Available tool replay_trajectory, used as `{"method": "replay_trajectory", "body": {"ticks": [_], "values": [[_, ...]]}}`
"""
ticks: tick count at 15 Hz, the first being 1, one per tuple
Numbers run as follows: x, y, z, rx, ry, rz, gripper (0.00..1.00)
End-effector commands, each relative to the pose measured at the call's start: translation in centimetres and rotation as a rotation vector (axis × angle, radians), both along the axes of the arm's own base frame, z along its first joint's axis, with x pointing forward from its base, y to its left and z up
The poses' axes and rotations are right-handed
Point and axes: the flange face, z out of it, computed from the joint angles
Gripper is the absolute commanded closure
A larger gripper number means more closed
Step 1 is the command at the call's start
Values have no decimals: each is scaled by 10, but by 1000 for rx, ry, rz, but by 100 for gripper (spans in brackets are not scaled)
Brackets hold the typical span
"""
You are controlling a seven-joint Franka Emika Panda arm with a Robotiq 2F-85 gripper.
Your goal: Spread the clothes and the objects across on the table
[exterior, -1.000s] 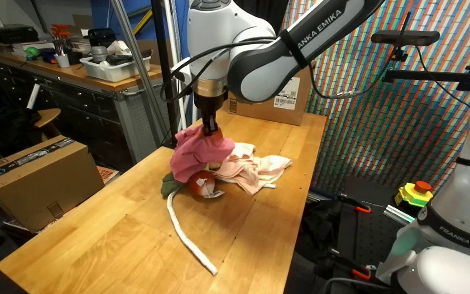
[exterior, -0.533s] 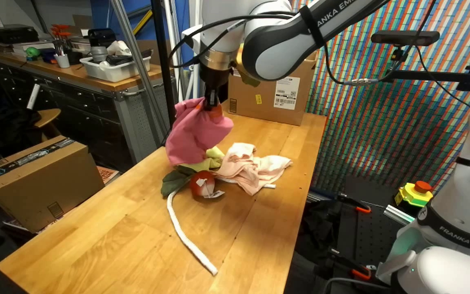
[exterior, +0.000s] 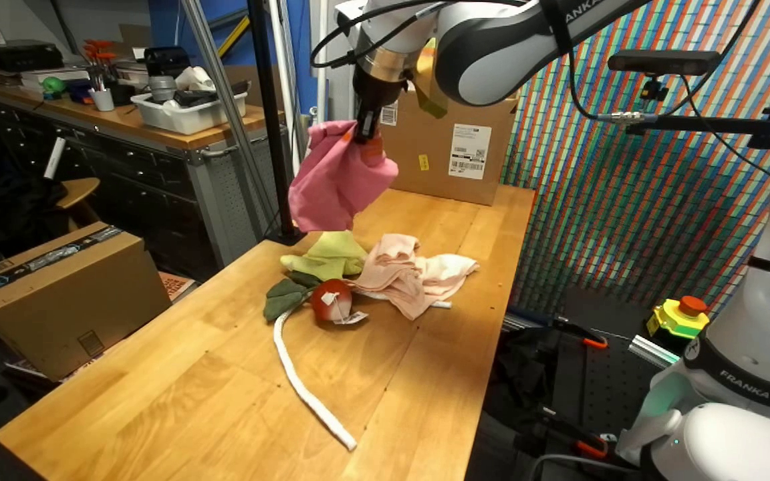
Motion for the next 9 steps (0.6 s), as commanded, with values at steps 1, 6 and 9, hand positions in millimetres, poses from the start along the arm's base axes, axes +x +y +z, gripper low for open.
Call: {"method": "replay_trajectory", "body": {"ticks": [1, 6, 9], "values": [[-15, -25, 8, -12, -64, -76, 98], [-28, -67, 3, -20, -84, -213, 98], [-36, -92, 2, -13, -97, -292, 98]]}}
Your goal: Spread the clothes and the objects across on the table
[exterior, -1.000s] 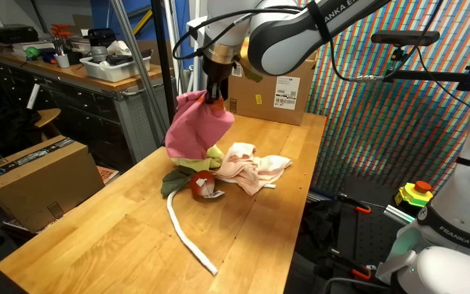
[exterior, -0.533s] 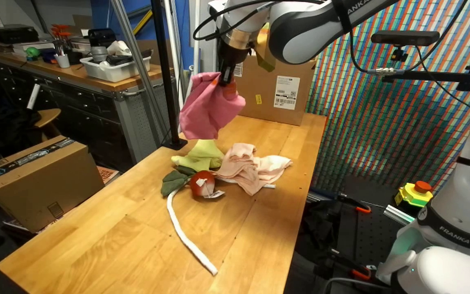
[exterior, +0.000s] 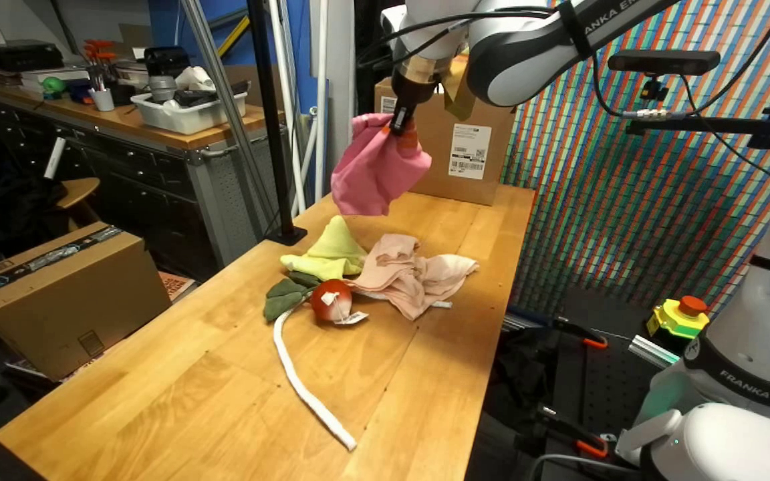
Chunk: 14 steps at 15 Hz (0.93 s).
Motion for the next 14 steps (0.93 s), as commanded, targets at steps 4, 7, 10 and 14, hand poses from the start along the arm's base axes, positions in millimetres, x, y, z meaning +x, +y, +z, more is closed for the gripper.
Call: {"method": "replay_trajectory", "body": {"ticks": [4, 7, 10, 14], "values": [[-27, -53, 10, -2, -59, -186, 98], [-38, -80, 8, -5, -65, -279, 98], [-50, -108, 4, -7, -68, -372, 98], [-66, -147, -1, -19, -73, -498, 98]]}}
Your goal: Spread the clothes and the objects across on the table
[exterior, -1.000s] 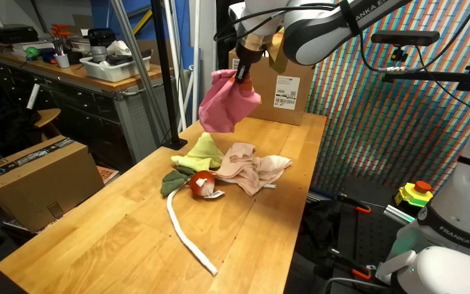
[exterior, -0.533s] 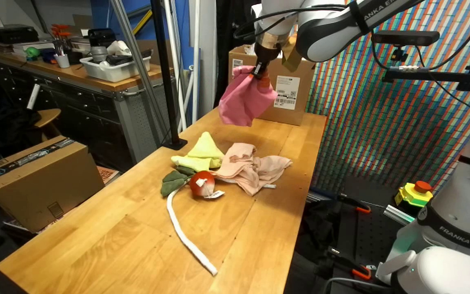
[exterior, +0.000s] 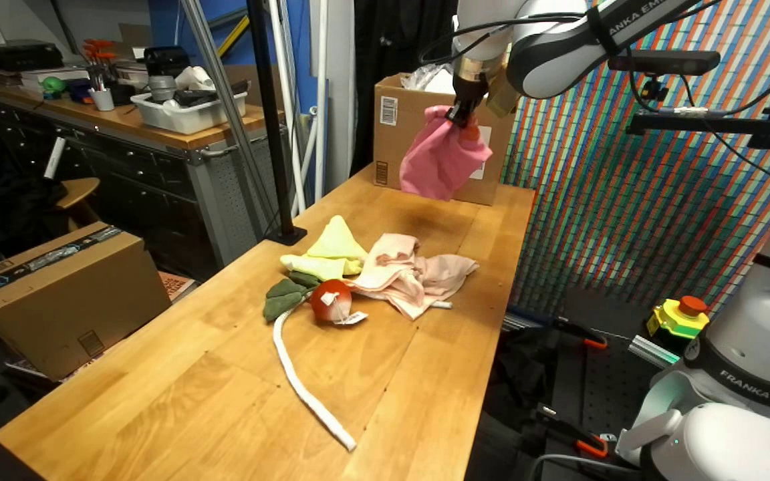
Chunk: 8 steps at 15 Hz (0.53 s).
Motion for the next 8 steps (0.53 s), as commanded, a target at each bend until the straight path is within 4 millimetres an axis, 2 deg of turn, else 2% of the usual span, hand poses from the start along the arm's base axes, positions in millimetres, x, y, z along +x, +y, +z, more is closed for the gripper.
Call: {"method": "replay_trajectory", "body": {"ticks": [1, 5, 8], "values": [[-19, -26, 6, -25, -29, -102, 98], [-28, -55, 3, -53, -45, -202, 98], [-33, -69, 1, -75, -52, -258, 99]]}}
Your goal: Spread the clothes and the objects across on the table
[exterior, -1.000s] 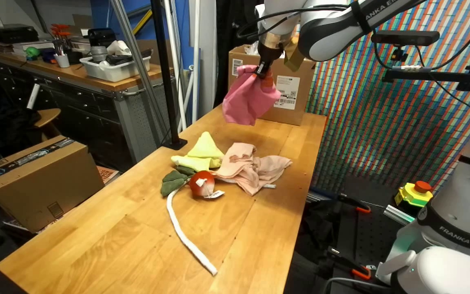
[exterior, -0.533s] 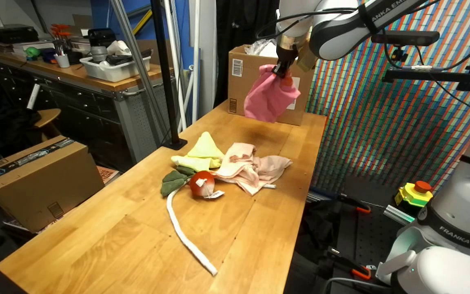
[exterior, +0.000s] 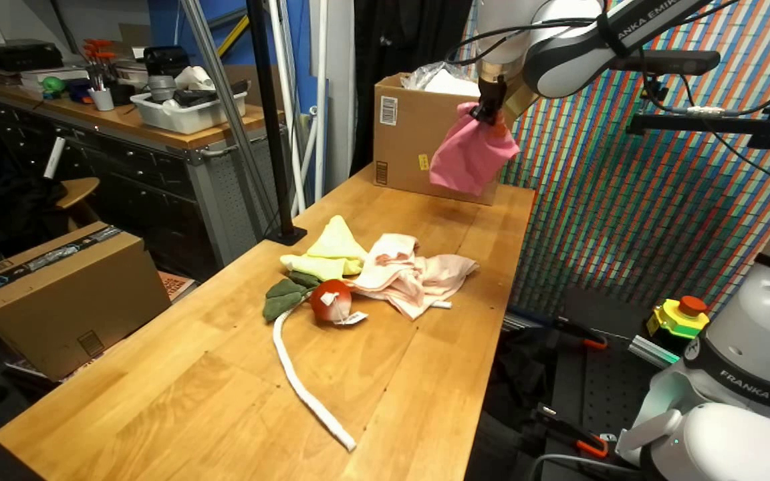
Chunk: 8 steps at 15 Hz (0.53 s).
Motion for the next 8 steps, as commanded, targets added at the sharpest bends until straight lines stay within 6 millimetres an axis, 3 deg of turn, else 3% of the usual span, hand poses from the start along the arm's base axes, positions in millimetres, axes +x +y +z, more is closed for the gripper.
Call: {"method": "replay_trajectory", "body": {"ticks": [1, 5, 6, 7, 8], "values": [[-8, -13, 6, -44, -26, -67, 99], [-11, -19, 3, -56, -25, -104, 99], [-10, -20, 1, -52, -26, -110, 93], [-10, -20, 1, -47, -29, -111, 68], [-9, -20, 0, -43, -27, -112, 68]]}}
